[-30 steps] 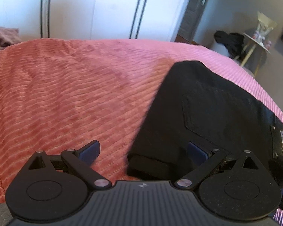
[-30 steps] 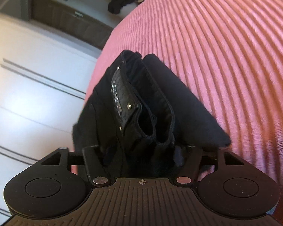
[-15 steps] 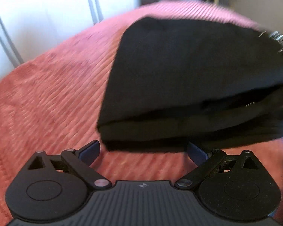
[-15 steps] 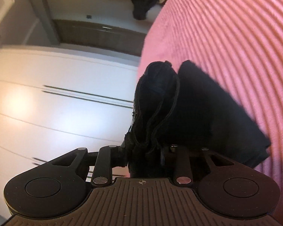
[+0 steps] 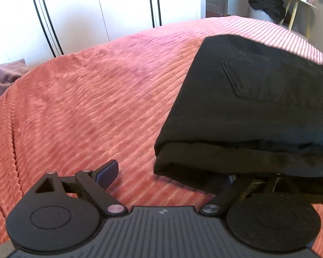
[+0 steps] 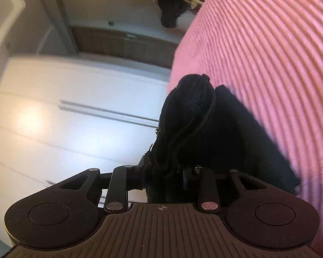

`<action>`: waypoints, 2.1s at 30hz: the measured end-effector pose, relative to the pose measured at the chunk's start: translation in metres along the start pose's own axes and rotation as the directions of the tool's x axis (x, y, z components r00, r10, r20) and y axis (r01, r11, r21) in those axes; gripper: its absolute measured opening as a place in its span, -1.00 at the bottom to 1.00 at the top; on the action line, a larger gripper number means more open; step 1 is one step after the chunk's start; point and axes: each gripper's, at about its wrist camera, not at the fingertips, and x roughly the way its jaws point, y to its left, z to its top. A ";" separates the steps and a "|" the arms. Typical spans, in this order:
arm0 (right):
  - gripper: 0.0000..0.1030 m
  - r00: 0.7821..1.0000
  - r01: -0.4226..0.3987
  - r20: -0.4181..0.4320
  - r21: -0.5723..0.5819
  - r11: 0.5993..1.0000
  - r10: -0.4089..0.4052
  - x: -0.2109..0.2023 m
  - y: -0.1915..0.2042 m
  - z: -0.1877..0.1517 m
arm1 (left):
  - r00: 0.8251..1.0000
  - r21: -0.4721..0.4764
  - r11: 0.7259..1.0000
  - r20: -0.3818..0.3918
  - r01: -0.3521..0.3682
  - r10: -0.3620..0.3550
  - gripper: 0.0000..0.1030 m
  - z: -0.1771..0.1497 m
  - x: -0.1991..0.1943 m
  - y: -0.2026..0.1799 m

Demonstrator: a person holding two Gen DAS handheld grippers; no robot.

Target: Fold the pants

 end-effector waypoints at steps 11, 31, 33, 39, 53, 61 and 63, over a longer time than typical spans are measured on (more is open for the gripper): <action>0.18 0.934 0.322 0.213 -0.151 0.935 -0.287 -0.045 0.019 0.008 | 0.996 -0.220 0.972 0.044 0.081 -0.073 0.79 0.007 -0.035 0.064; 0.21 0.744 0.617 0.409 -0.725 0.307 -0.529 0.139 0.066 -0.021 | 0.966 0.110 0.988 0.223 0.109 -0.132 0.93 0.110 0.091 -0.050; 0.48 0.736 0.635 0.413 -0.696 0.336 -0.536 0.142 0.054 -0.014 | 0.966 0.103 0.986 0.210 0.132 -0.151 0.93 0.109 0.104 -0.049; 0.83 0.791 0.591 0.318 -0.620 0.516 -0.523 0.130 0.033 0.012 | 0.952 0.066 0.979 0.233 0.191 -0.201 0.93 0.097 0.127 -0.044; 0.53 0.919 0.382 0.261 -0.771 0.509 -0.295 0.076 0.083 -0.051 | 0.966 0.086 0.969 0.100 0.230 -0.238 0.92 0.043 0.049 -0.011; -0.28 0.888 0.333 0.158 -0.869 0.367 -0.432 0.091 0.077 -0.093 | 0.966 -0.046 0.966 0.071 0.253 -0.250 0.93 0.023 0.047 0.003; -0.41 0.877 0.363 0.172 -0.849 0.384 -0.448 0.085 0.080 -0.091 | 0.969 -0.029 0.970 0.063 0.242 -0.240 0.93 0.021 0.041 0.002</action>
